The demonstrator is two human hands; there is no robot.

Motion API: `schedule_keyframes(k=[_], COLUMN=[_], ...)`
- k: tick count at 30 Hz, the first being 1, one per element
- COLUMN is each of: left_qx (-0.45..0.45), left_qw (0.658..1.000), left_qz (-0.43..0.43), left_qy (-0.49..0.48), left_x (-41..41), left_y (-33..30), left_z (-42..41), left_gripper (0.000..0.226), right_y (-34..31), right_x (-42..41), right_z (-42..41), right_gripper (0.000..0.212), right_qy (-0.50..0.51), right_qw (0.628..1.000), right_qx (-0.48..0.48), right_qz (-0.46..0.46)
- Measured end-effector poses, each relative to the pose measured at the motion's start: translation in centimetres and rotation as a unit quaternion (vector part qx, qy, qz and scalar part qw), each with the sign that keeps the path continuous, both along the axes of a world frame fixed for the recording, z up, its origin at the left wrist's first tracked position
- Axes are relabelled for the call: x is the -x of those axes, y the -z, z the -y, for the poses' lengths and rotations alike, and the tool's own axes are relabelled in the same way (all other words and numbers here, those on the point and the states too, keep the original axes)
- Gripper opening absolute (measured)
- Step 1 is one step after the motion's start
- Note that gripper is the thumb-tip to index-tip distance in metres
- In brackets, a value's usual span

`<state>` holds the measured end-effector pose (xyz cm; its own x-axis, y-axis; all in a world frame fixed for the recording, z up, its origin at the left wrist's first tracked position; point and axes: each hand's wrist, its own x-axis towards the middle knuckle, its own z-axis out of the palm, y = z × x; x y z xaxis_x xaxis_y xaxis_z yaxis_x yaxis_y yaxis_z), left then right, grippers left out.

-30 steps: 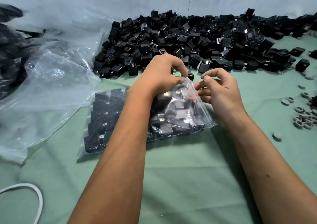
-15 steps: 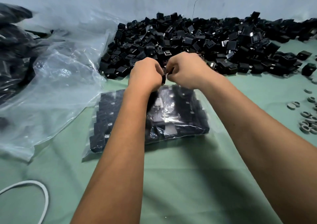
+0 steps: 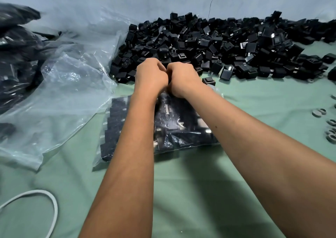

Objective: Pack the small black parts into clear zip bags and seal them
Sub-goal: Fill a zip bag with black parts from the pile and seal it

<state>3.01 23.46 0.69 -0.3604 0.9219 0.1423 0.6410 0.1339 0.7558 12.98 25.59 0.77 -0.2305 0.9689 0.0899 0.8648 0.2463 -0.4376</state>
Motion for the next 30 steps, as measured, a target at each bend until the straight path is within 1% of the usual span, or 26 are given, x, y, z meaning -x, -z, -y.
schedule_keyframes(k=[2,4,7,8,10,13,15,17,18,20,22,24,25,28,30], left_qx=[-0.017,-0.032,-0.049,-0.053,-0.052,-0.019,0.003,0.019,0.028,0.047,0.064,0.065,0.059,0.045,0.042], left_qw=[0.999,0.998,0.997,0.997,0.995,0.977,0.961,0.952,0.950,0.945,0.939,0.932,0.929,0.925,0.922], left_qz=[0.034,0.047,0.049,0.041,0.005,-0.034,-0.037,-0.057,-0.071,-0.088,-0.100,-0.116,-0.123,-0.129,-0.126], left_qy=[0.001,0.004,0.016,0.025,0.080,0.208,0.273,0.300,0.303,0.310,0.322,0.336,0.343,0.355,0.365], left_x=[0.0,-0.1,-0.4,-0.6,-1.3,-3.3,-4.7,-5.5,-5.7,-5.6,-5.5,-5.5,-5.5,-5.4,-5.3], left_y=[-0.1,-0.2,-0.2,-0.2,-0.2,-0.5,-0.5,-0.4,-0.2,0.0,0.2,0.1,0.0,-0.1,0.0], left_z=[0.1,0.1,-0.1,-0.2,-0.1,0.5,0.8,0.9,0.9,1.0,1.0,0.9,0.8,0.5,0.4], left_gripper=[0.037,0.037,0.036,0.036,0.041,0.056,0.062,0.061,0.061,0.061,0.058,0.059,0.059,0.050,0.042], right_y=[0.0,0.0,-0.1,0.0,0.3,1.3,2.4,3.6,4.0,4.5,4.6,4.7,4.7,5.0,5.1], right_x=[-0.1,-0.5,-2.2,-3.1,-5.3,-8.7,-10.4,-11.3,-11.5,-11.7,-11.9,-12.1,-12.3,-12.7,-12.9], right_z=[0.3,0.7,1.5,2.0,3.2,5.4,6.5,6.8,6.8,6.6,6.5,6.4,6.3,6.0,5.8], right_gripper=[0.022,0.022,0.019,0.017,0.013,0.008,0.006,0.010,0.011,0.012,0.012,0.008,0.011,0.038,0.041], right_qy=[0.016,0.034,0.066,0.079,0.103,0.135,0.155,0.159,0.157,0.157,0.159,0.151,0.143,0.129,0.130], right_qw=[0.999,0.997,0.986,0.978,0.953,0.916,0.901,0.894,0.883,0.839,0.799,0.782,0.777,0.756,0.751], right_qx=[-0.010,-0.029,-0.087,-0.109,-0.144,-0.167,-0.153,-0.116,-0.094,-0.056,-0.032,-0.026,-0.030,-0.014,-0.001], right_qz=[-0.026,-0.057,-0.122,-0.159,-0.247,-0.337,-0.375,-0.402,-0.431,-0.518,-0.580,-0.604,-0.613,-0.641,-0.648])
